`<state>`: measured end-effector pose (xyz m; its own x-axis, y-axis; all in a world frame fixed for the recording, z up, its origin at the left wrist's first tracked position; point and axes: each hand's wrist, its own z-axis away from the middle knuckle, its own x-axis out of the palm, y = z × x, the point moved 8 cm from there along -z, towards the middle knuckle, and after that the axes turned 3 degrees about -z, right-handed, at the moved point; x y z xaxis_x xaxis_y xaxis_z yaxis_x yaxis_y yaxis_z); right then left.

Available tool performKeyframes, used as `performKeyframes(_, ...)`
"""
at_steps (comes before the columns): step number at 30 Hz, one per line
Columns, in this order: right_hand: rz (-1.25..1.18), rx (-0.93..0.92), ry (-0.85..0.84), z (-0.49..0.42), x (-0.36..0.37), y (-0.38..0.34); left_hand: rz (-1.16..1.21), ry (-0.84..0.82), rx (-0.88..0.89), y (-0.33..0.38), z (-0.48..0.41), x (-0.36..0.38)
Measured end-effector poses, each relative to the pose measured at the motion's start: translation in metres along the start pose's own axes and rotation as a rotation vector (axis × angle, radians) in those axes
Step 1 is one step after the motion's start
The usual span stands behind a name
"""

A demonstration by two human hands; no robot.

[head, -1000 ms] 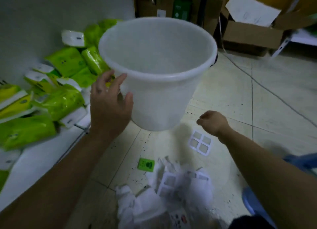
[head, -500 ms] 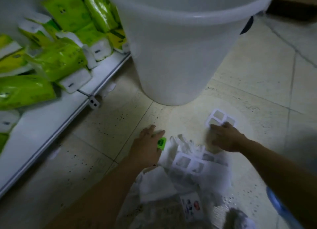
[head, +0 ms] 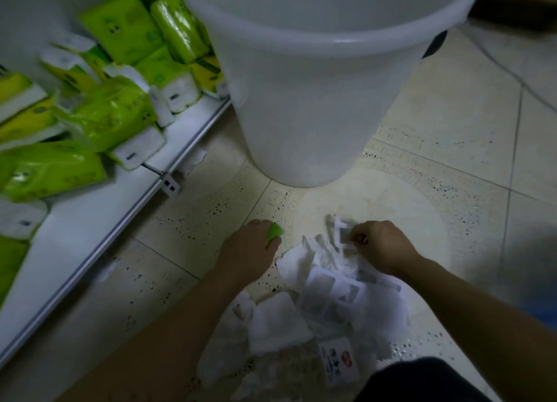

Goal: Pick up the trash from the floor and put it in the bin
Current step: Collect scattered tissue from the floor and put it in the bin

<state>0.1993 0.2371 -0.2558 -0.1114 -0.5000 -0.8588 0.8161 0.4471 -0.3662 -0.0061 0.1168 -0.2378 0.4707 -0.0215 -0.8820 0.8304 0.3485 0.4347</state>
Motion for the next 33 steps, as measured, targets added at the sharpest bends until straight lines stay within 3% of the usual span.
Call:
performKeyframes(5, -0.242, -0.133, 0.043, 0.004, -0.092, -0.058, 0.071, 0.099, 0.092, 0.043, -0.013, -0.098)
performKeyframes(11, -0.282, -0.284, 0.126, 0.042, -0.213, -0.127, -0.052, 0.431, 0.426, 0.133, 0.003, -0.261)
performKeyframes(16, -0.451, -0.300, 0.611, 0.063, -0.315, -0.142, 0.005, 0.633, 0.362, 0.156, -0.016, -0.347)
performKeyframes(18, -0.422, -0.225, 0.751, 0.056, -0.342, -0.141, -0.001, 0.633, 0.282, 0.156, -0.035, -0.358)
performKeyframes(21, -0.227, -0.079, 0.636, 0.030, -0.345, -0.144, -0.079, 0.487, 0.171, 0.149, -0.057, -0.342)
performKeyframes(23, -0.069, -0.029, 0.607, 0.024, -0.336, -0.148, -0.114, 0.480, 0.161, 0.138, -0.054, -0.329)
performKeyframes(25, -0.028, -0.051, 0.746, 0.038, -0.330, -0.155, -0.114, 0.569, 0.158, 0.117, -0.039, -0.326)
performKeyframes(28, -0.084, -0.268, 0.929, 0.070, -0.303, -0.183, -0.119, 0.712, 0.166, 0.074, -0.014, -0.316)
performKeyframes(30, -0.086, -0.333, 0.764, 0.071, -0.268, -0.203, -0.107, 0.675, 0.131, 0.041, -0.006, -0.293)
performKeyframes(33, 0.046, -0.273, 0.235, 0.046, -0.193, -0.219, -0.125, 0.435, 0.020, -0.006, -0.012, -0.235)
